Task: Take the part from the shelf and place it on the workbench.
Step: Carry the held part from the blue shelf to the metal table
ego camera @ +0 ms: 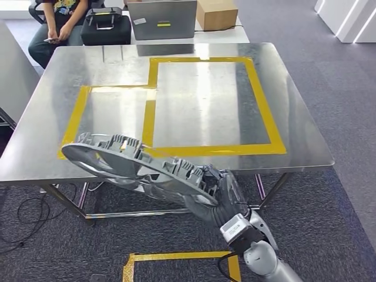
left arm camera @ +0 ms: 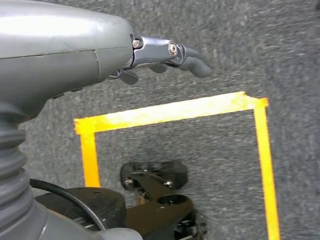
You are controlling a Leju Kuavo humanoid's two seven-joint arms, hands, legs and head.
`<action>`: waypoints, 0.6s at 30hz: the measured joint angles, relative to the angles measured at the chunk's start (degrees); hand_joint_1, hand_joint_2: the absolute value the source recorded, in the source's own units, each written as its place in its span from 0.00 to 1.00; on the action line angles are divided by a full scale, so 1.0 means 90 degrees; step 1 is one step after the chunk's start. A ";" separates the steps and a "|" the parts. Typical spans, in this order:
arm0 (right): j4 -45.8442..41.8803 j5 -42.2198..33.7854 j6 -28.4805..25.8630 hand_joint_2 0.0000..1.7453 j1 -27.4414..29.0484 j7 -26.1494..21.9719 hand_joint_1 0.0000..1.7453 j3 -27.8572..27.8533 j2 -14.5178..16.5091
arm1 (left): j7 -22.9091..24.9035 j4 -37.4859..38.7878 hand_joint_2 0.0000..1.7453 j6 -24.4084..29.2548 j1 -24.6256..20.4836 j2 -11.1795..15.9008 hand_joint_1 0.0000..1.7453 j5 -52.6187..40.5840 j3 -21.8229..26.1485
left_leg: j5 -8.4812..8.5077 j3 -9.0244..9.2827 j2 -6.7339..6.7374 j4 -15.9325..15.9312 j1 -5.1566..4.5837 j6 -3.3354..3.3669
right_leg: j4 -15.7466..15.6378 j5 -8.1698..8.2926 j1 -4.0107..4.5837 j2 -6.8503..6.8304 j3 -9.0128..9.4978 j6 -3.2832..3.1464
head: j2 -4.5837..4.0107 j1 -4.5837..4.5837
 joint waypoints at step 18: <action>-0.0709 0.0363 -0.2393 1.00 0.0528 -0.0429 1.00 -0.1646 0.0765 | 0.0084 -0.0002 1.00 0.0043 0.0003 -0.0034 0.00 -0.0290 0.0014 | 0.0445 -0.0516 0.0084 0.0096 0.0055 -0.0257 | -0.0590 -0.0545 -0.0036 -0.0002 0.0945 0.0033 | 0.0000 -0.0081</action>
